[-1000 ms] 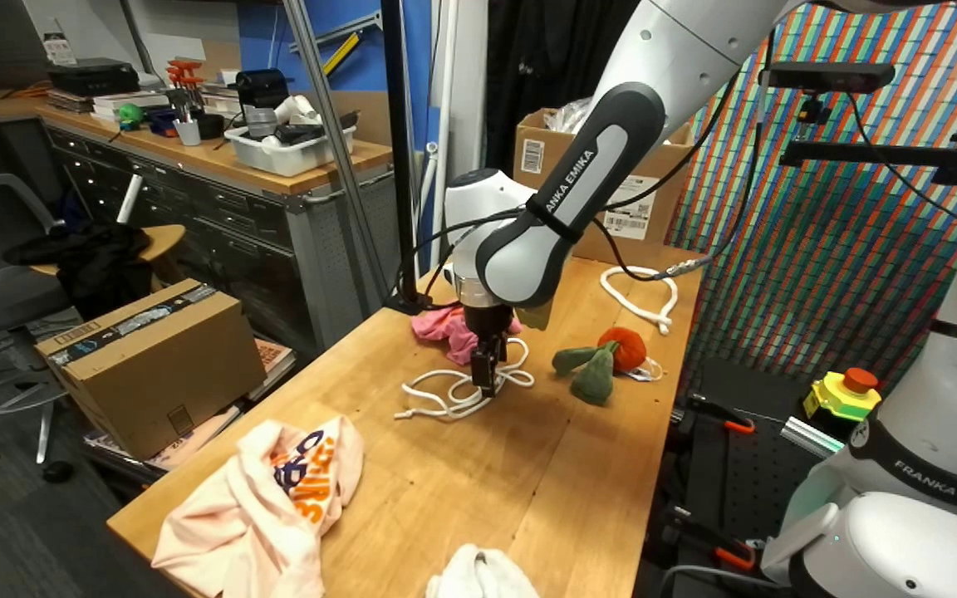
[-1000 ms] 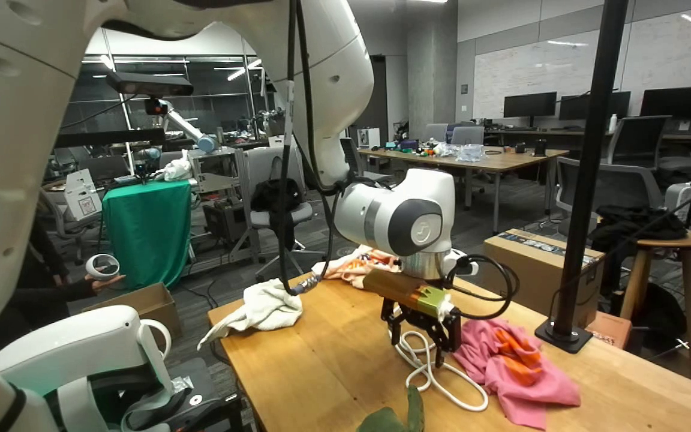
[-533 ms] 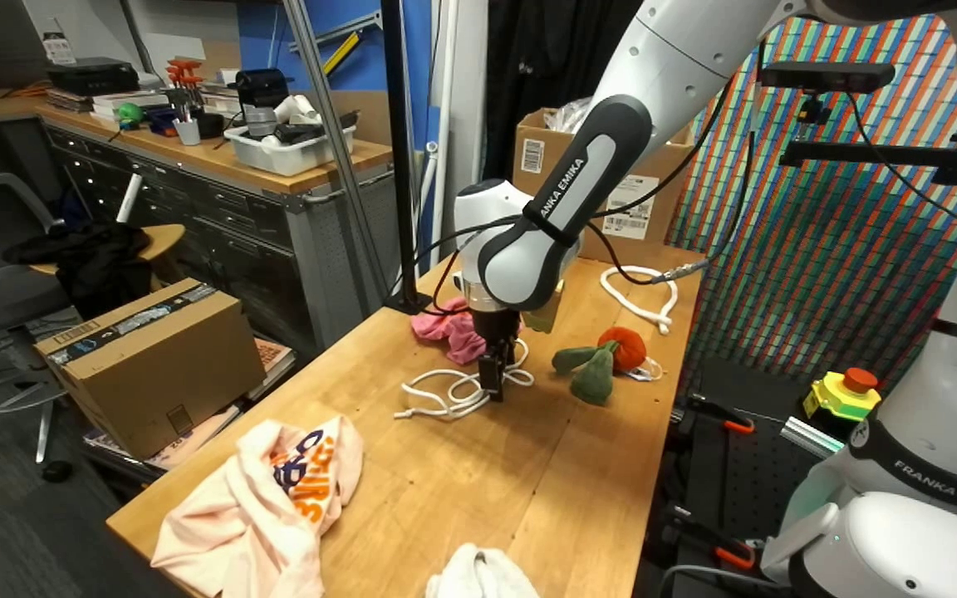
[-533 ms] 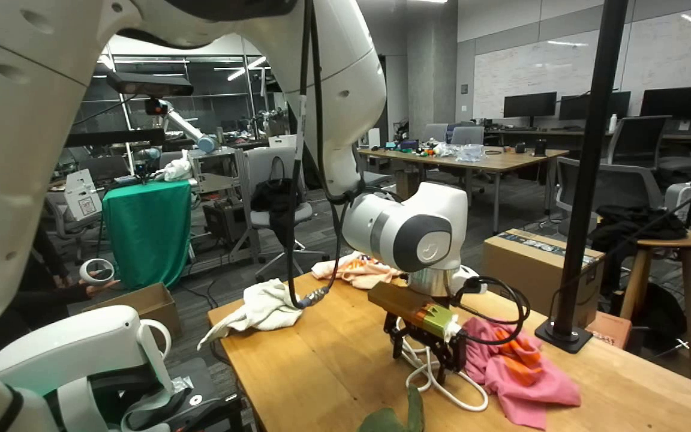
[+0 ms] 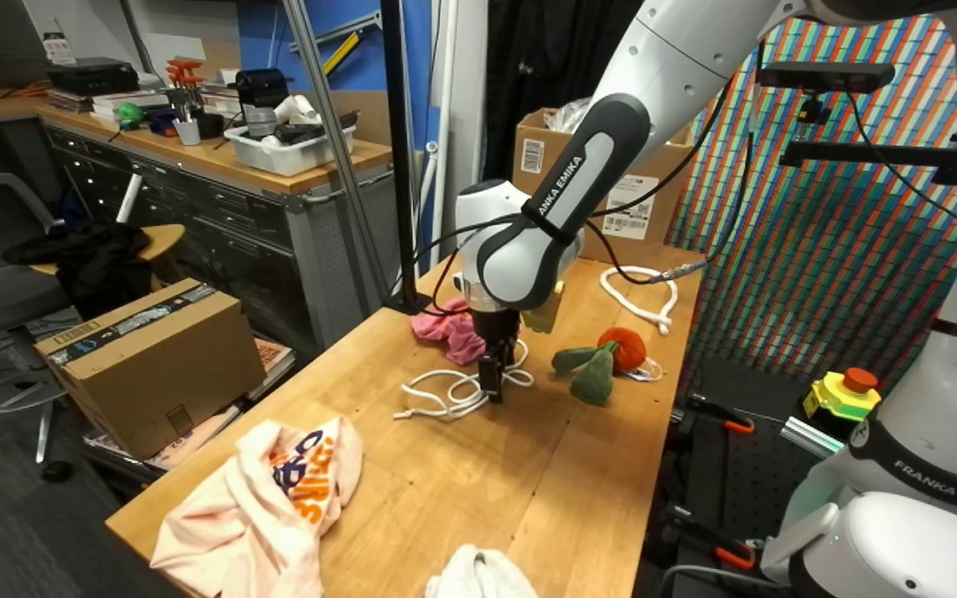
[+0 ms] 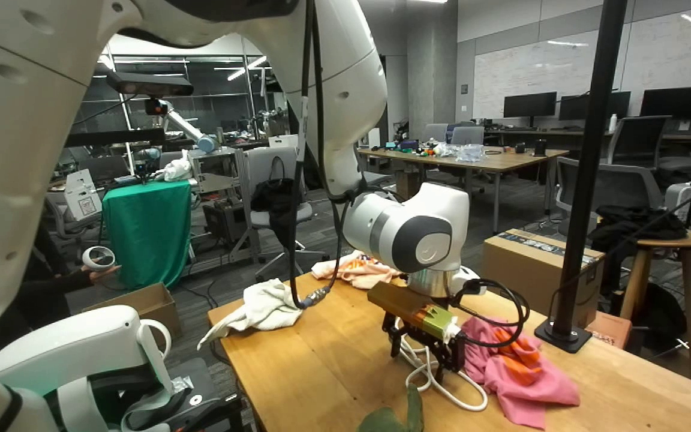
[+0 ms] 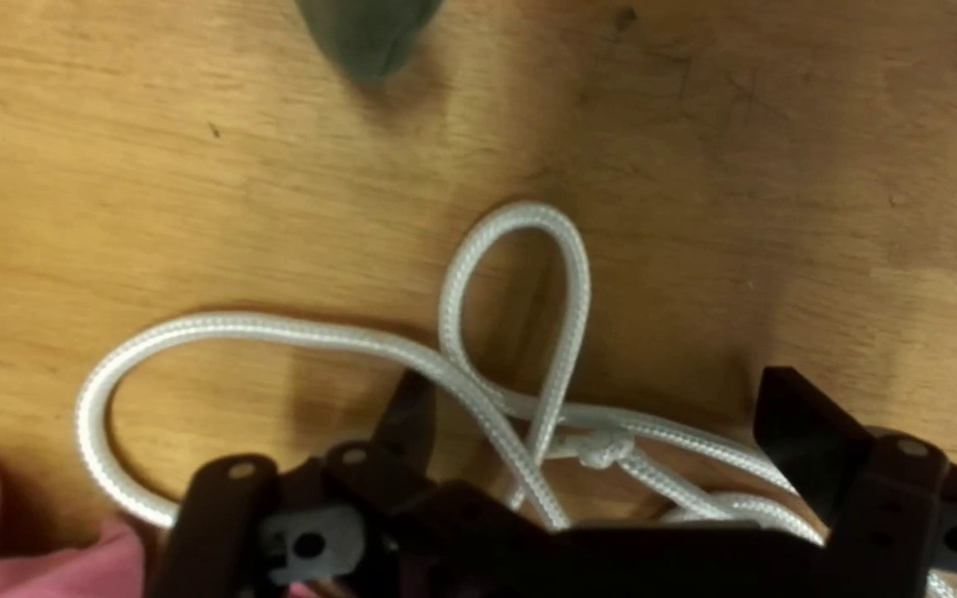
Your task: Separate the things on the heap
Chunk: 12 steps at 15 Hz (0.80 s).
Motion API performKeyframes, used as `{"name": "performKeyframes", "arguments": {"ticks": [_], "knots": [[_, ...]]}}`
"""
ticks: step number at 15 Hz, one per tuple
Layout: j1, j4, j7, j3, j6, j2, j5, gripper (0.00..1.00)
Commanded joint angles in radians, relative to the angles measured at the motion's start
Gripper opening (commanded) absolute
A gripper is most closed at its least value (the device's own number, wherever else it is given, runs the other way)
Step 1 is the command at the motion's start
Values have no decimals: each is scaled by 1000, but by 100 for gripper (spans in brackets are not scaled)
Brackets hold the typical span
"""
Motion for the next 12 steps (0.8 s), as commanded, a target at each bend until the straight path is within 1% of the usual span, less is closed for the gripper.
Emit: {"name": "performKeyframes", "arguments": {"ticks": [1, 7, 12], "knots": [[1, -38, -35, 31, 16, -12, 22, 100], [16, -111, -67, 80, 16, -45, 23, 100], [32, -195, -94, 129, 17, -91, 30, 100]]}}
